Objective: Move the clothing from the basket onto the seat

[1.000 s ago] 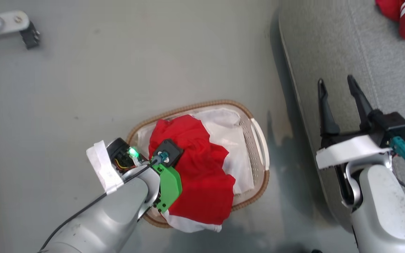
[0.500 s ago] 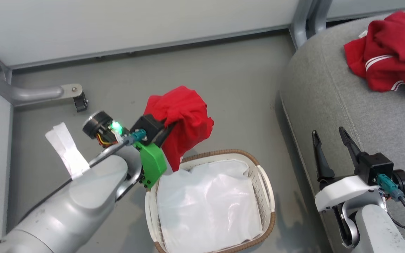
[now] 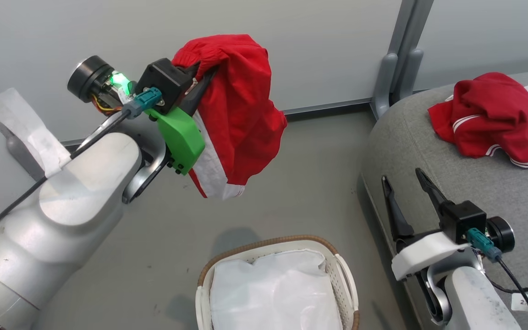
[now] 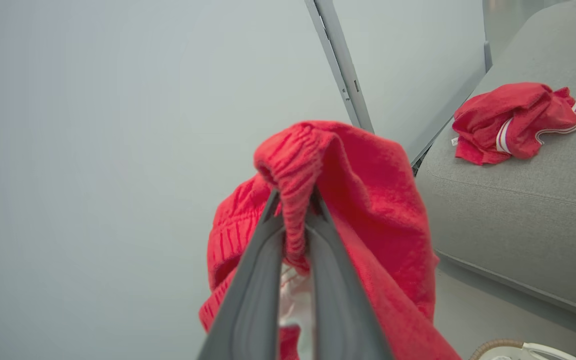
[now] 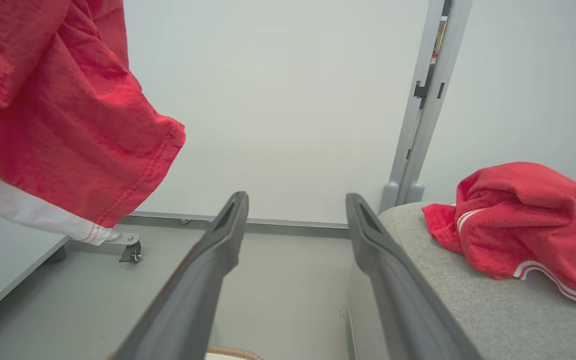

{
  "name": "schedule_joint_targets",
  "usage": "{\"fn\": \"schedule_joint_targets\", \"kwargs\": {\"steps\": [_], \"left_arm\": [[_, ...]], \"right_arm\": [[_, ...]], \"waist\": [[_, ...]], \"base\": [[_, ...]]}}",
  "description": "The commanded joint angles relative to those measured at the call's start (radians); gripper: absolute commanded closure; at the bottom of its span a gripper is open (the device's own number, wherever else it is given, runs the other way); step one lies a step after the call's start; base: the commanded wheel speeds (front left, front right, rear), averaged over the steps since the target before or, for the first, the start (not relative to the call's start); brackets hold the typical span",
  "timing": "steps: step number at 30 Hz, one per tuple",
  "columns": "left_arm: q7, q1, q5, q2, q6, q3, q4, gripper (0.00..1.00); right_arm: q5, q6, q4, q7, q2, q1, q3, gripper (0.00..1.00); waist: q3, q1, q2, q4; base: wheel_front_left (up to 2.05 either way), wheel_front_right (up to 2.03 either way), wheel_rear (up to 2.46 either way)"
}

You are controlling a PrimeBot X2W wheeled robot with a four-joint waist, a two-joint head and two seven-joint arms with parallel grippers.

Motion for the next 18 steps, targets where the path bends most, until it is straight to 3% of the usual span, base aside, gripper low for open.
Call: {"fn": "schedule_joint_targets", "kwargs": {"steps": [1, 11, 18], "left_arm": [[0.007, -0.017, -0.008, 0.003, 0.010, 0.004, -0.015, 1.00], [0.025, -0.019, 0.003, 0.000, 0.023, -0.014, -0.101, 1.00], [0.022, 0.002, 0.014, -0.015, 0.013, -0.044, -0.135, 1.00]], "right_arm": [[-0.001, -0.001, 0.001, -0.005, -0.004, -0.020, 0.012, 0.00], [-0.019, -0.001, 0.034, -0.005, -0.004, -0.147, 0.177, 0.00], [-0.044, -0.001, 0.152, -0.005, -0.007, -0.279, 0.303, 0.00]], "waist": [[-0.008, 0.0001, 0.0096, -0.010], [-0.013, 0.0001, 0.0096, -0.009], [-0.018, 0.0001, 0.0096, 0.007]], "base": [[0.00, 0.00, 0.00], [0.00, 0.00, 0.00], [0.00, 0.00, 0.00]]}}
